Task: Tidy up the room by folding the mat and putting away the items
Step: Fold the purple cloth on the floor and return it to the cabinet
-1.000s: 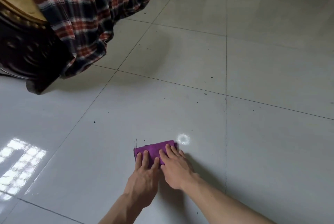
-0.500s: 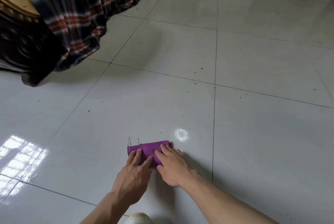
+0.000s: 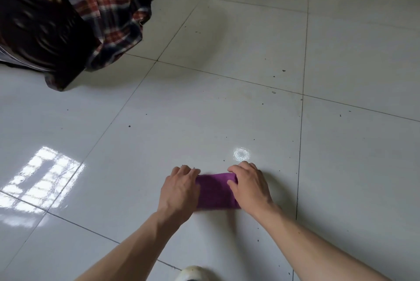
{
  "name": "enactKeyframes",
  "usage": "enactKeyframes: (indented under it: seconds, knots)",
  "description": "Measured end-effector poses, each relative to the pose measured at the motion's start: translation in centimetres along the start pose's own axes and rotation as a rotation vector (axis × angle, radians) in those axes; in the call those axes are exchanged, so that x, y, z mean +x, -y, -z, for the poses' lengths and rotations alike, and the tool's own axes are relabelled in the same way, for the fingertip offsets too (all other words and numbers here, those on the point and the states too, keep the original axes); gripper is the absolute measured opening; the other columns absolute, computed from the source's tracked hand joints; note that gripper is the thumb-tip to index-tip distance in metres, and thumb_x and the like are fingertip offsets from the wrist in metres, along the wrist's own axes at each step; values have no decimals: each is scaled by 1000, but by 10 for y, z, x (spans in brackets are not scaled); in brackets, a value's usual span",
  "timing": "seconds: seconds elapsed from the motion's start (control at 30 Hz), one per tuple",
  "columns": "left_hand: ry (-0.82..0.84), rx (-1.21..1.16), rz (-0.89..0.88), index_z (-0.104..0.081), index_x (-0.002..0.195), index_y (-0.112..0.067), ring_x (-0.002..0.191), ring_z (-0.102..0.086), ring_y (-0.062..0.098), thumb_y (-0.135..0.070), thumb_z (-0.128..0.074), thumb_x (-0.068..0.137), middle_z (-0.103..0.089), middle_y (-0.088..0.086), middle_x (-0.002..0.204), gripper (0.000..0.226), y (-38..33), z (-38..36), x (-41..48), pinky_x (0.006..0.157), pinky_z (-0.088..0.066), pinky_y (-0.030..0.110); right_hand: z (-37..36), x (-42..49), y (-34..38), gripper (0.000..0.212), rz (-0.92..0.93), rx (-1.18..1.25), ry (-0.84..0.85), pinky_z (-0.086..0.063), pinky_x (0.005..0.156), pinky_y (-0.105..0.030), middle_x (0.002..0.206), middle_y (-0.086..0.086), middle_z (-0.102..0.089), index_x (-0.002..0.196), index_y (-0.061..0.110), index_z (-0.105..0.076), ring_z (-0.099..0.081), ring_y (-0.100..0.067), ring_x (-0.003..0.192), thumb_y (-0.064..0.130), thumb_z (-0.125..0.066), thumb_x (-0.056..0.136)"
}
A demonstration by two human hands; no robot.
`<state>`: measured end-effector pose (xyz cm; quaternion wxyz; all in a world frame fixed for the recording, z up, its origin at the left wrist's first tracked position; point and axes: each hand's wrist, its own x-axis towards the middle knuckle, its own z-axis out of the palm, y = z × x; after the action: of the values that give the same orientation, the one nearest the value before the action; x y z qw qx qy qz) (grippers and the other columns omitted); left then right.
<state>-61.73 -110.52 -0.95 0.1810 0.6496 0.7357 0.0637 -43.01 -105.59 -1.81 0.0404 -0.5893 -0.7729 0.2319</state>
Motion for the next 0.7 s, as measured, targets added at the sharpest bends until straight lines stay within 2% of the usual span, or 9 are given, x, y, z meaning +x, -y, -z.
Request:
enactKeyframes:
  seconds: [0.1,0.2,0.3,0.37,0.4,0.47,0.57,0.6,0.7]
  knots:
    - [31,17,-8,-61,127,-29,113,-49,19,-25,-51,96,-56,-6,124,33,2,0,6,89,-44,29,-2,5,-2,15,-12,34,-13,-40,89,-26,109,1,-60,107,20,-68,-53,-21,108,25,-63,94]
    - [33,31,-5,-63,120,-27,110,-52,22,-24,-58,91,-57,-4,121,30,6,-2,5,87,-46,31,-5,5,-5,11,-5,41,-29,-40,84,-25,105,1,-60,101,19,-67,-55,-22,105,21,-68,90]
    - [-83,106,-172,-68,103,-18,105,-61,28,-12,-72,77,-64,2,116,28,11,-9,-4,77,-54,35,-9,0,-5,38,89,-11,-107,-50,91,-32,117,-1,-61,111,17,-66,-59,-24,108,11,-79,76]
    - [-146,136,-322,-67,110,-14,115,-61,29,-14,-61,85,-64,6,126,26,15,-17,-14,85,-57,36,-14,-4,-1,52,228,-56,-125,-50,103,-38,132,-4,-60,123,13,-64,-58,-26,123,9,-79,74]
    - [-126,144,-352,-64,122,-12,126,-57,29,-18,-52,90,-61,9,135,35,16,-21,-20,95,-55,37,-19,-7,2,53,299,-93,-113,-43,112,-38,140,-6,-57,130,10,-60,-53,-27,133,13,-74,80]
    - [-38,191,-334,-44,148,-5,149,-33,31,-23,-34,98,-39,14,158,55,18,-34,-29,117,-38,41,-31,-16,10,54,364,-175,-70,-25,120,-37,154,-9,-45,144,6,-49,-39,-26,145,27,-49,94]
    - [57,265,-315,-14,158,0,156,2,31,-24,-18,103,-10,16,167,60,14,-52,-40,124,-7,43,-48,-29,12,63,321,-249,19,-17,116,-40,160,-14,-34,151,3,-39,-30,-27,149,36,-29,98]
    - [54,280,-318,-15,157,1,156,2,32,-25,-16,104,-12,17,167,59,12,-53,-44,123,-5,44,-53,-33,12,64,311,-262,23,-17,116,-41,160,-15,-32,151,2,-36,-29,-29,149,37,-29,98]
    - [-19,307,-340,-43,147,4,149,-29,35,-26,-27,102,-43,19,154,56,4,-50,-51,118,-16,42,-63,-39,8,67,290,-302,-20,-17,116,-45,161,-18,-29,152,1,-32,-28,-33,149,35,-32,95]
